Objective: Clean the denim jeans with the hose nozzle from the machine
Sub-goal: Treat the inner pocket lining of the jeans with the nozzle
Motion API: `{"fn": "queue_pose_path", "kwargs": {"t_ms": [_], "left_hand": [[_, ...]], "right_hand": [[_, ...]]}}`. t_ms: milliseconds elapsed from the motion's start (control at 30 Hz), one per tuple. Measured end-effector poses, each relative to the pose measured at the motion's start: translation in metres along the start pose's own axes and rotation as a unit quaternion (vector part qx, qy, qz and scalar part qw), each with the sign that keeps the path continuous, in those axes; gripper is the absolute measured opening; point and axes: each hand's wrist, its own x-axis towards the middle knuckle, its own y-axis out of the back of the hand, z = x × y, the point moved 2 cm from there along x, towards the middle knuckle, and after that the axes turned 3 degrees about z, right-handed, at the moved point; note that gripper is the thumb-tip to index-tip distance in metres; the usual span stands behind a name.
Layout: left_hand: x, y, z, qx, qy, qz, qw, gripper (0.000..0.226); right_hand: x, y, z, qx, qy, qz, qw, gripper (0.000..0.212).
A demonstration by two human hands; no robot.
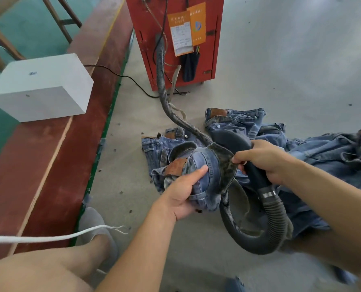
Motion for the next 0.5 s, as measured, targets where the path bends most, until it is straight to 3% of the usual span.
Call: {"fn": "queue_pose_path", "kwargs": {"t_ms": [233,367,500], "left_hand": [[0.004,0.016,0.02,-0.077,-0.12,0.073,0.987,0.031],[0.005,0.002,0.02,-0.049,-0.141,0.063,0.987,0.027],[0.006,-0.008,0.015,-0.058,-0.141,0.034,0.988,0.033]], "right_hand": [[-0.027,0.015,-0.021,-0.176,0.153,0.116,0.965,0.024],[-0.061,0.018,-0.034,-0.283,0.198,0.053,0.937,0.02],[-0.058,-0.006,-0.021,-0.332,0.144,0.003,0.932,0.023]]}}
